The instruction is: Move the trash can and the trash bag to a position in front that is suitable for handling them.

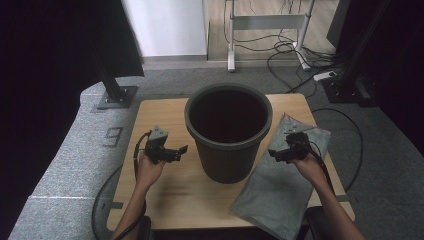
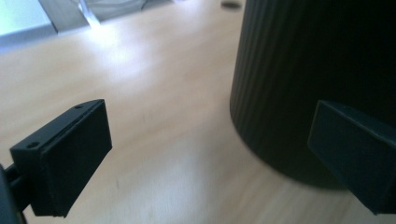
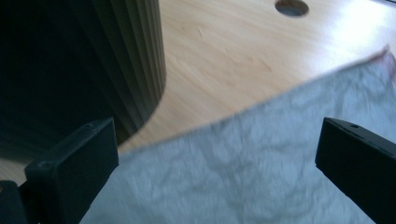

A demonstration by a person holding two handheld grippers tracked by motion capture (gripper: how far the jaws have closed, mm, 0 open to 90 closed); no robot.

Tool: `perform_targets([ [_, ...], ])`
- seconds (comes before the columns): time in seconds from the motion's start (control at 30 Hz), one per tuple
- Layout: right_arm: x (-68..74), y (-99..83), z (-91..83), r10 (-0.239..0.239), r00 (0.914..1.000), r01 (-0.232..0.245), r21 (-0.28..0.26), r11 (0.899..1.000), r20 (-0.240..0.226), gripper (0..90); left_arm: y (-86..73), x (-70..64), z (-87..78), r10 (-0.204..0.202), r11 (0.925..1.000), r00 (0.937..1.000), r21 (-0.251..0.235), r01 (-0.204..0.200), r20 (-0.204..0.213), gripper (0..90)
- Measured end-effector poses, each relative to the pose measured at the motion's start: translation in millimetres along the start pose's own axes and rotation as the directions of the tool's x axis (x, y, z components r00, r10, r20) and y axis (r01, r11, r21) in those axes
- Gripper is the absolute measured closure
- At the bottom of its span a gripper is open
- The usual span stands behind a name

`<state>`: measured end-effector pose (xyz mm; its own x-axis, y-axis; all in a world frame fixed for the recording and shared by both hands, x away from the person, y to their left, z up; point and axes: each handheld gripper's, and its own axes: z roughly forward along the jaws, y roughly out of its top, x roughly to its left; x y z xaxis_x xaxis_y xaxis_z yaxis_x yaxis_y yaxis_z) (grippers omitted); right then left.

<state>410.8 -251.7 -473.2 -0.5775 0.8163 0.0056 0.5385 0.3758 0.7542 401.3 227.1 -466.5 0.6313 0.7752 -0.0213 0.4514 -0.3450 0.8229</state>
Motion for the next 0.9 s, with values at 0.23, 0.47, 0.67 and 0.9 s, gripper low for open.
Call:
perform_targets([
  [0.23,-2.1,-43.8,0.3,0.052,0.9986,-0.052,0.016,0.999,0.012,0.0,-49.9,-10.3,9.7,-0.006,0.9897,0.9995,0.143,0.011,-0.032,0.0],
  [0.47,0.6,-74.3,13.9,0.041,0.9985,-0.044,0.08,0.996,0.037,0.0,-72.4,-14.4,18.9,-0.007,0.9791,0.9992,0.203,0.015,-0.04,0.0],
  [0.67,-3.3,-90.6,18.9,0.083,0.9957,-0.086,0.074,0.994,0.04,0.0,-80.9,-12.3,25.5,-0.024,0.9667,0.9984,0.253,0.036,-0.051,0.0],
  [0.9,-1.2,-94.4,19.3,0.055,0.9966,-0.059,0.054,0.997,0.06,0.0,-80.8,-12.3,26.1,-0.028,0.9655,0.9983,0.257,0.04,-0.051,0.0],
])
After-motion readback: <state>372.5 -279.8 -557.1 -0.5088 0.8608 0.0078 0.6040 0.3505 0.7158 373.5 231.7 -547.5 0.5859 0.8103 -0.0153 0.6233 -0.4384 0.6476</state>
